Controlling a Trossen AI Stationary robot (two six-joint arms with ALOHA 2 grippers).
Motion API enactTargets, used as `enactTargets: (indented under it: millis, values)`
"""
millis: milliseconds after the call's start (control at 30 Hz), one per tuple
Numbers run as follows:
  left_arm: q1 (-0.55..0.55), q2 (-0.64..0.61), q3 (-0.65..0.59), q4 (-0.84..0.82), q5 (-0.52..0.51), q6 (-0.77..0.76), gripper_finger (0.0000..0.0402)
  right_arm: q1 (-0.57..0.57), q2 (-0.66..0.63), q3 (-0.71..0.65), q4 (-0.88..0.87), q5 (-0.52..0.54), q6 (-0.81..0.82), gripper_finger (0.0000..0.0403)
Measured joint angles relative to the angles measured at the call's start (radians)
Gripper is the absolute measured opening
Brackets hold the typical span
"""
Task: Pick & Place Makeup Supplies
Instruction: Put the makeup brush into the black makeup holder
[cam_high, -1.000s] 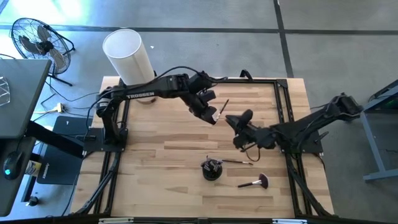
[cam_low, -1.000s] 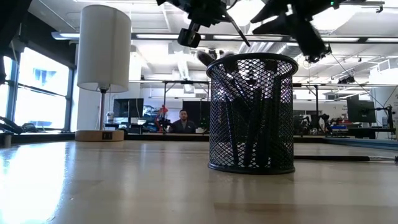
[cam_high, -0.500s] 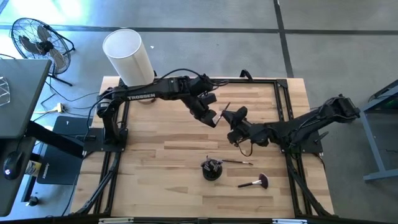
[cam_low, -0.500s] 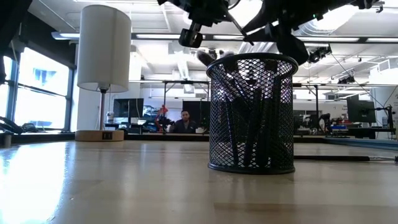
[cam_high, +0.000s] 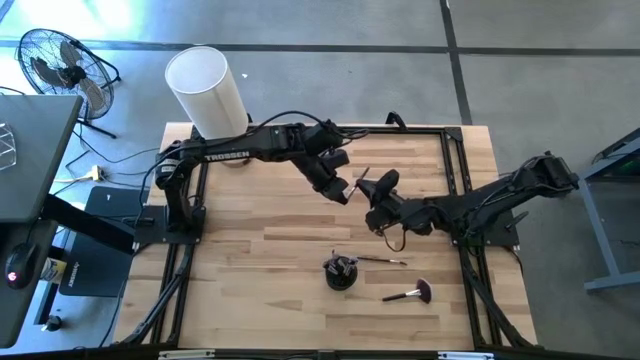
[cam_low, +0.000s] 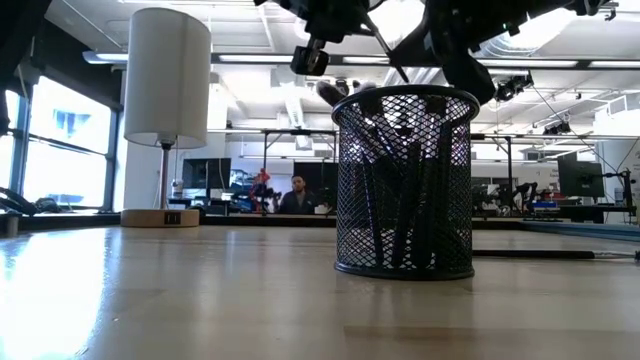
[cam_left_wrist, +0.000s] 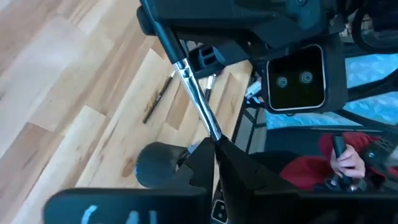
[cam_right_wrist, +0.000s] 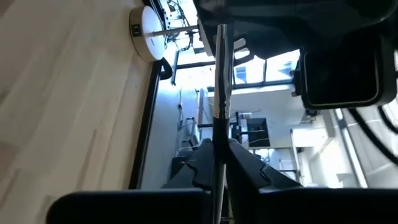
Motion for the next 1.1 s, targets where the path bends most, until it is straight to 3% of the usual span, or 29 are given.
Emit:
enactTargets:
  millis: [233, 400, 567, 733, 900, 1100]
  values:
    - [0.001, 0.000, 0.000, 0.000, -0.021, 0.025, 0.0064, 0.001, 0.000, 0.000, -0.097, 0.023, 0.089, 0.0019]
    - [0.035, -0.001, 0.000, -0.025, -0.080, 0.113, 0.0086, 0.025, 0.000, 0.000, -0.204, 0.114, 0.288, 0.0010]
    - [0.049, -0.084, 0.002, -0.164, -0.329, 0.210, 0.0077, 0.087, -0.017, 0.000, -0.408, 0.176, 0.724, 0.0010]
    - [0.008, -0.182, -0.026, -0.236, -0.553, 0.338, 0.0042, 0.123, -0.100, 0.000, -0.607, 0.044, 1.313, 0.0010]
    - [-0.066, -0.337, -0.229, -0.112, -0.766, 0.411, 0.0006, 0.142, -0.202, 0.000, -0.637, -0.091, 1.573, 0.0010]
    - [-0.144, -0.616, -0.697, 0.249, -0.793, 0.388, 0.0002, 0.184, -0.214, 0.000, -0.398, -0.149, 1.553, 0.0010]
